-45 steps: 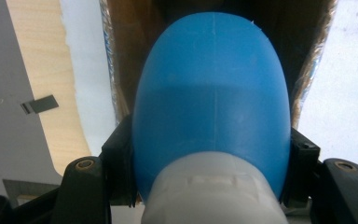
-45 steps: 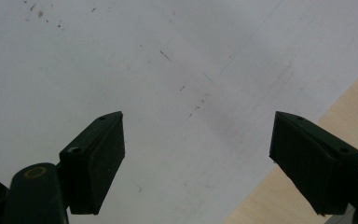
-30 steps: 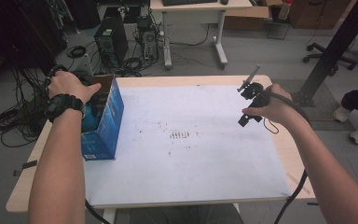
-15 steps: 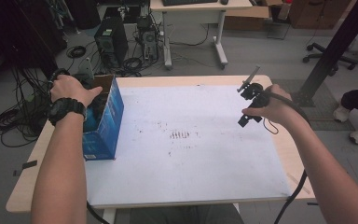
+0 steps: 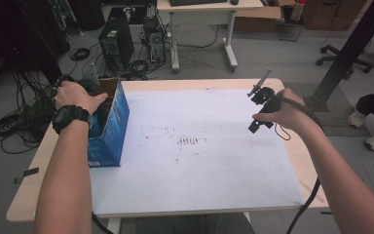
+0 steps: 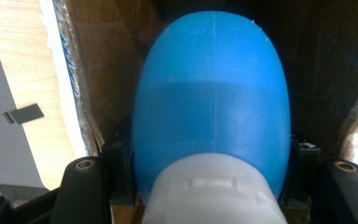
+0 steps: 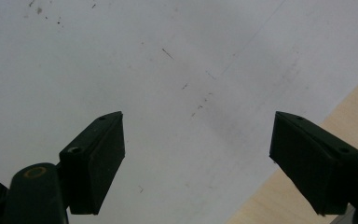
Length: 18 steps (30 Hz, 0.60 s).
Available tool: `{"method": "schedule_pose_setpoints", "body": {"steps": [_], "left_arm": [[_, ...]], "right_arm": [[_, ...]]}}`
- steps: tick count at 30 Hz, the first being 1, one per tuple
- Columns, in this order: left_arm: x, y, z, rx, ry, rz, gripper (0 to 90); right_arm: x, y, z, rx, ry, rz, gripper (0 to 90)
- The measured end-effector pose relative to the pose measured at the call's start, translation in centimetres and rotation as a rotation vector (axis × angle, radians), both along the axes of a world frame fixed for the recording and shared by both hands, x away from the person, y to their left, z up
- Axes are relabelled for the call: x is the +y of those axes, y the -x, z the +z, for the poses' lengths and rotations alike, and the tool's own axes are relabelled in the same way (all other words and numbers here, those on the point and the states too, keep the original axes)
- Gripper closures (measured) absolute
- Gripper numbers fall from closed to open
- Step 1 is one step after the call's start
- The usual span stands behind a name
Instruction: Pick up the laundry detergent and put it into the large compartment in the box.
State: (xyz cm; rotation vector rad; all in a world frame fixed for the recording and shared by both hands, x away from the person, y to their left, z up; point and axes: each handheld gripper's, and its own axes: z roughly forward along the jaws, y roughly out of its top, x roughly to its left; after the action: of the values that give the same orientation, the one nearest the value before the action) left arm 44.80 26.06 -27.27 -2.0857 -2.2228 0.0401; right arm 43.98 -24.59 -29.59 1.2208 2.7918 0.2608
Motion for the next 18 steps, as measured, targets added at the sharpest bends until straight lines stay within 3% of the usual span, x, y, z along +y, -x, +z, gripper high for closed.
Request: {"method": "schedule_pose_setpoints", "body": {"steps": [18], "left_arm": [[0.18,0.26,-0.94,0.003,0.007,0.005,37.7]], "right_arm": [[0.05,0.16,0.15,-0.003,-0.001,0.003,18.2]]}}
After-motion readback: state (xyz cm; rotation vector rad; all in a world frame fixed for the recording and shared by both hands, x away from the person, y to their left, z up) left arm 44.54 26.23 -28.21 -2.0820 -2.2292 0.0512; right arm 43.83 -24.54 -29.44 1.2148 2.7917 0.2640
